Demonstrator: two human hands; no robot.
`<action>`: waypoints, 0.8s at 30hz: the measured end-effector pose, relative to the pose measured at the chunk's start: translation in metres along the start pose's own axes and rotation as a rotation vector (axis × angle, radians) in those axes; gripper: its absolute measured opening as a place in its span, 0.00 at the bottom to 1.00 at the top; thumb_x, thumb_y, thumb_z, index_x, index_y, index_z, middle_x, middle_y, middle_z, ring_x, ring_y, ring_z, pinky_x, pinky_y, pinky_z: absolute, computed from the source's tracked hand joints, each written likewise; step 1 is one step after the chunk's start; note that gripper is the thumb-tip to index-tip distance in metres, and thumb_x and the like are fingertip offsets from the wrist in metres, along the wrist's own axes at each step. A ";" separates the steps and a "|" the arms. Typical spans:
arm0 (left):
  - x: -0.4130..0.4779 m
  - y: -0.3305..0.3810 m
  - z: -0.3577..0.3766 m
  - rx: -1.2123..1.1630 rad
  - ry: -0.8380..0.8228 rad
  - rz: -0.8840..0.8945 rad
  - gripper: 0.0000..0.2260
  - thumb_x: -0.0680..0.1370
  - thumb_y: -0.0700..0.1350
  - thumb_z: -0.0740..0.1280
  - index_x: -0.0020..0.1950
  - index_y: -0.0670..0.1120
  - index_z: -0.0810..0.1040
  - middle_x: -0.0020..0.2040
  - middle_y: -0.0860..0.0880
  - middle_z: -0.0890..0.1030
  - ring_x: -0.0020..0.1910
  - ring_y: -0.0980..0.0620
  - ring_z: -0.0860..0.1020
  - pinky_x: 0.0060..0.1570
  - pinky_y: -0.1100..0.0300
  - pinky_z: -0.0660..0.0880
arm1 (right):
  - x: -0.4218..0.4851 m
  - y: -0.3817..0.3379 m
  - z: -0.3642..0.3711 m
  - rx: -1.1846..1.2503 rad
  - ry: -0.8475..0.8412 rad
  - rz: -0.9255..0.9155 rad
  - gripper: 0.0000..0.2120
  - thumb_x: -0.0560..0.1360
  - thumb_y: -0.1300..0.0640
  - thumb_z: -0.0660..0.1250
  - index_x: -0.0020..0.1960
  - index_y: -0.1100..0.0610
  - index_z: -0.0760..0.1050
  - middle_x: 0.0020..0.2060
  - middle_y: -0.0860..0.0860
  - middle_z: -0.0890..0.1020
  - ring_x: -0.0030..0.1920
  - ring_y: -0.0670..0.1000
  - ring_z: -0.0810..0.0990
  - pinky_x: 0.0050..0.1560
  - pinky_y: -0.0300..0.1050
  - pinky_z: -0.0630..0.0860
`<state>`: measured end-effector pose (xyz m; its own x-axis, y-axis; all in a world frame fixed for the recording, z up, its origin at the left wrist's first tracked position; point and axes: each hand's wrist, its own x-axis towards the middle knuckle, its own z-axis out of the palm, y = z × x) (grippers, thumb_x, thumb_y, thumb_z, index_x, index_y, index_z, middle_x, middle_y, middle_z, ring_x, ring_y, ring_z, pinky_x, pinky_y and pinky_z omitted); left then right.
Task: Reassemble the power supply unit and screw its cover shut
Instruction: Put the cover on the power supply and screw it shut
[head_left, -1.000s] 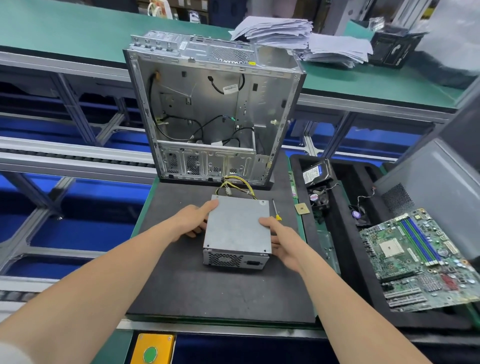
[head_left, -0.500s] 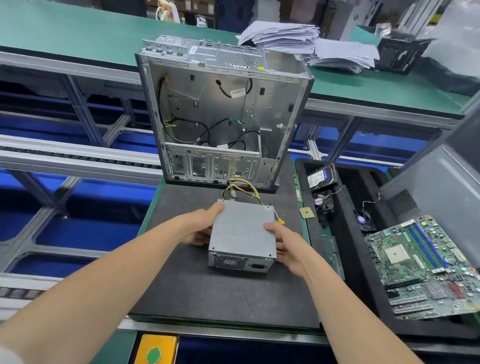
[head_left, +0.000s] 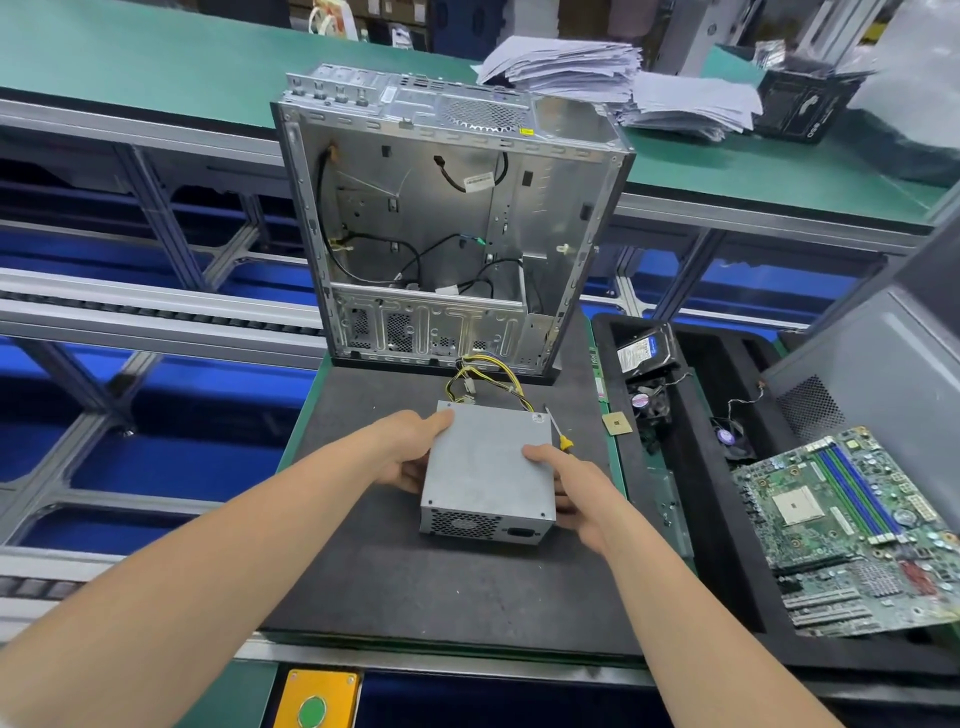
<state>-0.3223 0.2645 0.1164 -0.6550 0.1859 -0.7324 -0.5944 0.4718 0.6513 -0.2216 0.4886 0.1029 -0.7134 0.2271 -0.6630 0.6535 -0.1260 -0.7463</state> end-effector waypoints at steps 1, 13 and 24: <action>-0.002 0.001 -0.001 0.006 -0.010 0.001 0.25 0.84 0.61 0.59 0.62 0.39 0.78 0.51 0.38 0.86 0.51 0.36 0.85 0.57 0.36 0.80 | 0.001 0.000 0.000 -0.002 0.011 -0.001 0.24 0.71 0.45 0.78 0.61 0.56 0.80 0.45 0.51 0.89 0.41 0.50 0.89 0.34 0.42 0.81; -0.007 -0.002 0.029 -0.332 0.012 0.004 0.19 0.82 0.56 0.65 0.65 0.44 0.77 0.55 0.43 0.85 0.50 0.42 0.85 0.49 0.46 0.84 | 0.001 -0.012 0.016 0.025 0.111 0.067 0.30 0.66 0.45 0.81 0.62 0.55 0.75 0.44 0.56 0.89 0.39 0.55 0.88 0.31 0.45 0.81; -0.012 0.018 0.004 -0.348 -0.087 0.058 0.39 0.65 0.53 0.84 0.70 0.40 0.74 0.54 0.41 0.87 0.48 0.40 0.87 0.50 0.40 0.84 | 0.000 0.001 0.016 0.237 -0.024 0.010 0.15 0.75 0.52 0.75 0.60 0.56 0.81 0.43 0.54 0.89 0.46 0.57 0.88 0.41 0.50 0.84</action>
<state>-0.3235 0.2747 0.1360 -0.6589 0.2836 -0.6968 -0.6905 0.1397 0.7098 -0.2249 0.4728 0.1009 -0.7146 0.2019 -0.6697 0.5852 -0.3519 -0.7305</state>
